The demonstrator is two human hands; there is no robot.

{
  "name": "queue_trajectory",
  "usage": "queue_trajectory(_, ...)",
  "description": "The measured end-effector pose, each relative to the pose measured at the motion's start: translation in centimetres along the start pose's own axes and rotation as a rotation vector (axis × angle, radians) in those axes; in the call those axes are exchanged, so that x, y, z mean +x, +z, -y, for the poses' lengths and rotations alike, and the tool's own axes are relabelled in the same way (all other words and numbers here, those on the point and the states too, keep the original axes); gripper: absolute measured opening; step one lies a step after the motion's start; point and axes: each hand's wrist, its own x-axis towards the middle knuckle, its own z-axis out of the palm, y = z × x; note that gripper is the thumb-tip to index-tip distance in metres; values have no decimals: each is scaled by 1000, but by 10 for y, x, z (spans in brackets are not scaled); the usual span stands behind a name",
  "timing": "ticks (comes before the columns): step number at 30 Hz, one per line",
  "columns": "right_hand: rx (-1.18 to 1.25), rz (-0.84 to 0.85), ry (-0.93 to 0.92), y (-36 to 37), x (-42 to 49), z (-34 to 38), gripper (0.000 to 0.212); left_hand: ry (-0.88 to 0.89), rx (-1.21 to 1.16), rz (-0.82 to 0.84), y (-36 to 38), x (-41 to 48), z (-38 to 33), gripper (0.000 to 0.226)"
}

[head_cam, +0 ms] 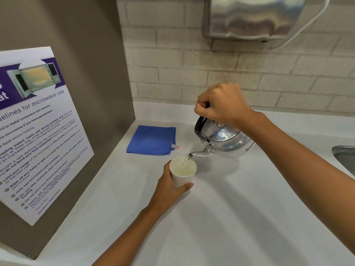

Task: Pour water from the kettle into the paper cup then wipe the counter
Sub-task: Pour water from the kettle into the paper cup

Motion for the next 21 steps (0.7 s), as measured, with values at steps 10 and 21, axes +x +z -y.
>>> queue_trajectory(10, -8, 8, -5, -3, 0, 0, 29, 0, 19, -5, 1, 1, 1, 80)
queue_trajectory(21, -18, 8, -5, -4, 2, -3, 28, -5, 23, -2, 1, 1, 0, 80)
